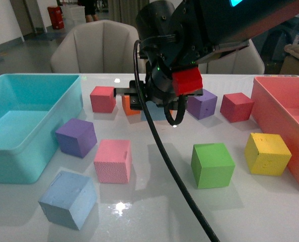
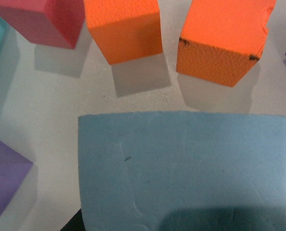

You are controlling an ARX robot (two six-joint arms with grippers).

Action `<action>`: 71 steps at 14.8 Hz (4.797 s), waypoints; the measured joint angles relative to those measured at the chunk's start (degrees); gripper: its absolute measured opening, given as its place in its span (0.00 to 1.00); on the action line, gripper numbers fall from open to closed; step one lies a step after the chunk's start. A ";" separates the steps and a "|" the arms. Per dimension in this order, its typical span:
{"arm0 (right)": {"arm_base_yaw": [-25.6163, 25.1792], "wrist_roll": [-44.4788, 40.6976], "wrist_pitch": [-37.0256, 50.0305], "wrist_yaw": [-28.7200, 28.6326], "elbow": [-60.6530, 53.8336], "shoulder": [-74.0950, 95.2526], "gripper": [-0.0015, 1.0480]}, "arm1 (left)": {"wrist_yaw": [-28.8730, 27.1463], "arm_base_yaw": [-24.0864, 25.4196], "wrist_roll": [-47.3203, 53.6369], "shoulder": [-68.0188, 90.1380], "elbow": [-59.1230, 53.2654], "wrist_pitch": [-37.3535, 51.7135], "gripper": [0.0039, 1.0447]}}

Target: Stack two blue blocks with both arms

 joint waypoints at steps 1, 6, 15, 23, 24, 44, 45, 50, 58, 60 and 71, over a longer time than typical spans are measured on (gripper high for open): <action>-0.35 -0.96 0.11 -0.90 -0.02 0.98 0.44 | 0.00 0.00 0.00 0.00 0.02 0.00 0.94; -2.78 -7.32 -0.13 -7.08 -0.96 2.49 0.43 | 0.00 0.00 0.00 0.00 0.02 0.00 0.94; -3.43 -11.26 -5.42 -11.30 3.34 6.58 0.61 | 0.00 0.00 0.00 0.00 0.02 0.00 0.94; -3.50 -12.46 -6.05 -10.93 3.08 5.49 0.94 | 0.00 0.00 0.00 0.00 0.02 0.00 0.94; -3.78 -12.17 -5.92 -11.13 1.16 2.10 0.94 | 0.00 0.00 0.00 0.00 0.02 0.00 0.94; -10.19 -11.28 37.79 7.58 -78.77 -86.31 0.71 | 0.00 0.00 0.00 0.00 0.02 0.00 0.94; -15.17 -14.25 33.46 4.83 -85.29 -94.33 0.57 | -0.02 0.00 0.00 0.00 0.02 0.00 0.94; -26.62 -16.72 29.46 -7.04 -97.83 -113.72 0.02 | 0.00 0.00 0.00 0.00 0.02 0.00 0.94; -26.62 -16.79 26.21 -7.02 -104.87 -124.10 0.02 | 0.00 0.00 0.00 0.00 0.02 0.02 0.94; -26.62 -16.79 24.81 -6.99 -105.77 -126.25 0.02 | 0.00 0.00 0.00 0.00 0.02 0.00 0.94; -26.62 -16.92 13.77 -7.02 -107.69 -139.40 0.19 | 0.00 0.00 0.00 0.00 0.02 0.00 0.94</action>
